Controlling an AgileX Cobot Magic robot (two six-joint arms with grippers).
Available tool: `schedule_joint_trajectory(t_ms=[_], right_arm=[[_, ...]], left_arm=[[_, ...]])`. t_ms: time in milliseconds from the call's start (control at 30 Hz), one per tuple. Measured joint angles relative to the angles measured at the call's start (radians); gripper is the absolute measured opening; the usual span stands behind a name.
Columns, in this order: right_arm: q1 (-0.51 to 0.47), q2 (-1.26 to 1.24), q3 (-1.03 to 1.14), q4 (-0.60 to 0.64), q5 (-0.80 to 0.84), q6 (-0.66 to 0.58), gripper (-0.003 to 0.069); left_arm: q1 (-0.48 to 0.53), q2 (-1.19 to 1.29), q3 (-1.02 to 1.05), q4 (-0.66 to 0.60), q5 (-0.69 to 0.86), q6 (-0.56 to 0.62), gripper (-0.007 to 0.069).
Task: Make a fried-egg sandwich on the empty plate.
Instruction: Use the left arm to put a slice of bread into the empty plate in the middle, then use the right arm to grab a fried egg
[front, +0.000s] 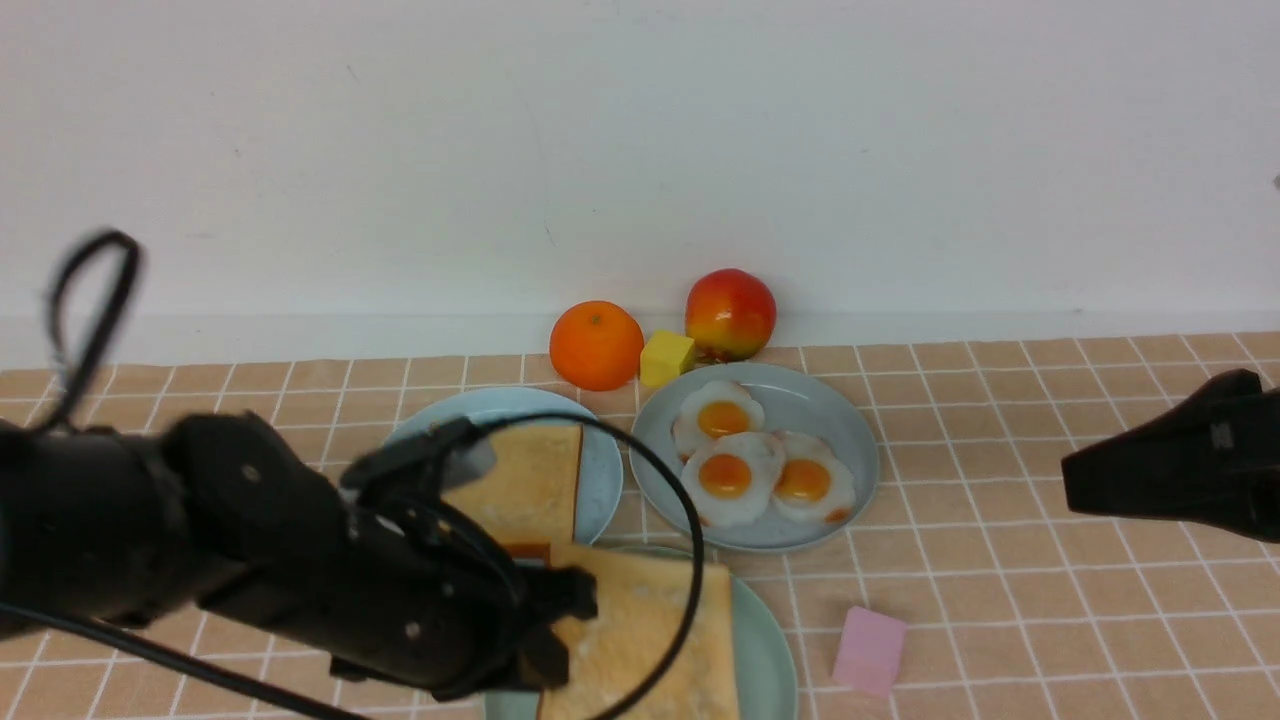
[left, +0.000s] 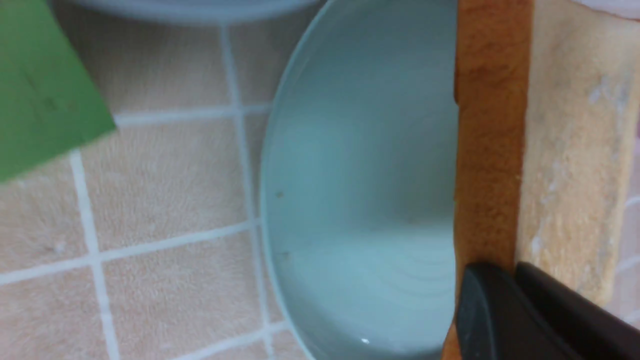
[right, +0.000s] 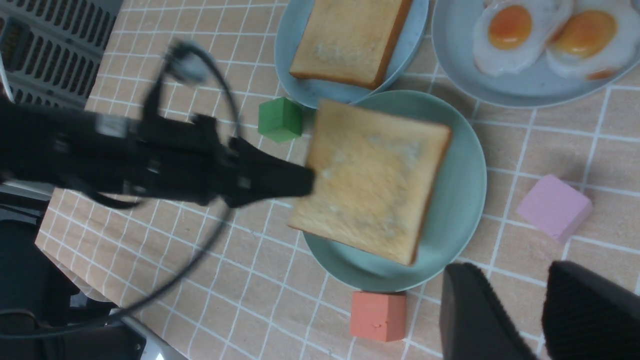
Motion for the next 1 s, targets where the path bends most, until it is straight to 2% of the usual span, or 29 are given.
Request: schedule_joint_trajectory(t_ms=[100,233,400,433,467,500,600,733,867,900,1000], right_arm=[[0.0,0.0,0.0,0.0,0.0,0.0,0.0239],[0.0,0.0,0.0,0.0,-0.001,0.0,0.0239],[0.0,0.0,-0.01,-0.014,-0.001,-0.019,0.0246],[0.0,0.0,-0.035,-0.027,0.01,-0.034,0.0265],[0.0,0.0,-0.039,-0.029,0.013,-0.035,0.0267],[0.0,0.003,-0.078,-0.042,0.025,-0.036,0.0292],[0.004,0.026,-0.185,-0.097,0.064,-0.01,0.0366],[0.057,0.076,-0.287,-0.159,0.078,0.027,0.0445],[0.142,0.15,-0.329,-0.18,0.073,0.046,0.0479],[0.165,0.178,-0.335,-0.182,0.063,0.053,0.0482],[0.217,0.288,-0.361,-0.2,0.033,0.098,0.0479]], left_arm=[[-0.012,0.053,0.001,-0.012,-0.026,0.0,0.0031],[-0.012,0.073,0.001,-0.013,-0.037,0.0,0.0125],[-0.012,0.052,-0.013,0.034,-0.03,0.0,0.0313],[-0.012,0.033,-0.028,0.068,-0.011,0.0,0.0387],[-0.012,0.031,-0.031,0.073,-0.008,0.0,0.0395],[-0.008,0.01,-0.052,0.109,0.016,0.0,0.0454],[0.02,-0.044,-0.136,0.193,0.103,0.0,0.0546],[0.086,-0.113,-0.278,0.256,0.247,0.0,0.0575],[0.13,-0.183,-0.393,0.277,0.386,0.0,0.0552],[0.132,-0.202,-0.406,0.278,0.419,0.003,0.0538],[0.132,-0.296,-0.401,0.273,0.502,0.033,0.043]])
